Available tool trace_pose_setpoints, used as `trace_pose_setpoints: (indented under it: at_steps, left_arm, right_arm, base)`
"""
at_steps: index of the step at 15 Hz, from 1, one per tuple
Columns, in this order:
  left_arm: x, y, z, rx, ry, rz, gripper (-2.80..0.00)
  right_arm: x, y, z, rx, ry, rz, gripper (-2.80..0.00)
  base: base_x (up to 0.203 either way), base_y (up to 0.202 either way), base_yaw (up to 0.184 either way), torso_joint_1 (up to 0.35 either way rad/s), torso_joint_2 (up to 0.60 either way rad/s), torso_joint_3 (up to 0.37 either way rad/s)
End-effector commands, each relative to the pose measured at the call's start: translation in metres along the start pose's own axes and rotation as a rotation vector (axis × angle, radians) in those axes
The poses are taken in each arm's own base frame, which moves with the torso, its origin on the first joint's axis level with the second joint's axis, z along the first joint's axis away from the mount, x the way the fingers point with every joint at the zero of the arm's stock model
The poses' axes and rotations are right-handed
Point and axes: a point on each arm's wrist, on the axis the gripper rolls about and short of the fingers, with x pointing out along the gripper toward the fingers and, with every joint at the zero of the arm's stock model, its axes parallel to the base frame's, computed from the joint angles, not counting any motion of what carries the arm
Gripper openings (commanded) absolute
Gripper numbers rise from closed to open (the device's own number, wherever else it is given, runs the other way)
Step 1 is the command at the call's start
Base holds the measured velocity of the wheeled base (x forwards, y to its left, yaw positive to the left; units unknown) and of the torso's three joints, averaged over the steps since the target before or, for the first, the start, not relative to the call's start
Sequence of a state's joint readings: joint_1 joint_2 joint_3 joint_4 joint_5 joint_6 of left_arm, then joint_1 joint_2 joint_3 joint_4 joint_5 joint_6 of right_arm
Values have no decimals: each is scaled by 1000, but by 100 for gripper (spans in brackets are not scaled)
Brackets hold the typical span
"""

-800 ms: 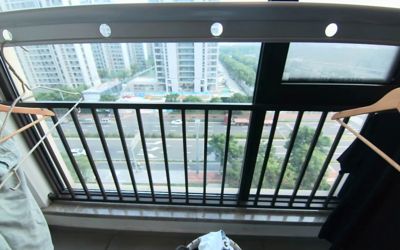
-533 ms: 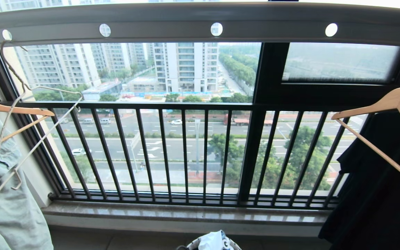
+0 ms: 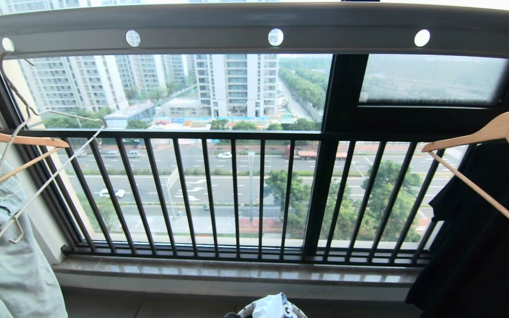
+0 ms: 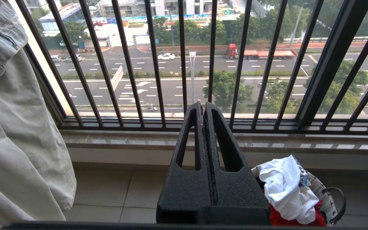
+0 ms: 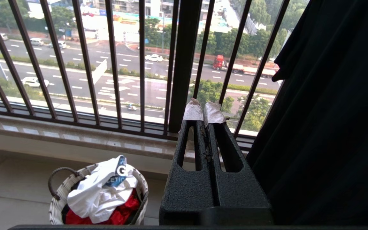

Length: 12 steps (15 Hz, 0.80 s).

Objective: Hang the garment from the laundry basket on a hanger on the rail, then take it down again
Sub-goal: Pick up the clothes rack on the clothesline

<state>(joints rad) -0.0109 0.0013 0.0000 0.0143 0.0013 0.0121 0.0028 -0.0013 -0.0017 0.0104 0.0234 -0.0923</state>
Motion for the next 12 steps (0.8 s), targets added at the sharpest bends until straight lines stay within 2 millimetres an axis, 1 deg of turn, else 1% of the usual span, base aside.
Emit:
trace_pose_setpoints:
  at_steps: [1,12]
  left_arm:
    - [0,0,0,0,0,0,-280]
    - [0,0,0,0,1,0,-280]
  right_arm:
    - [0,0,0,-1,2,1,-280]
    - [0,0,0,-1,2,0,-280]
  base:
    - [0,0,0,0,0,0]
    - [0,0,0,0,0,0]
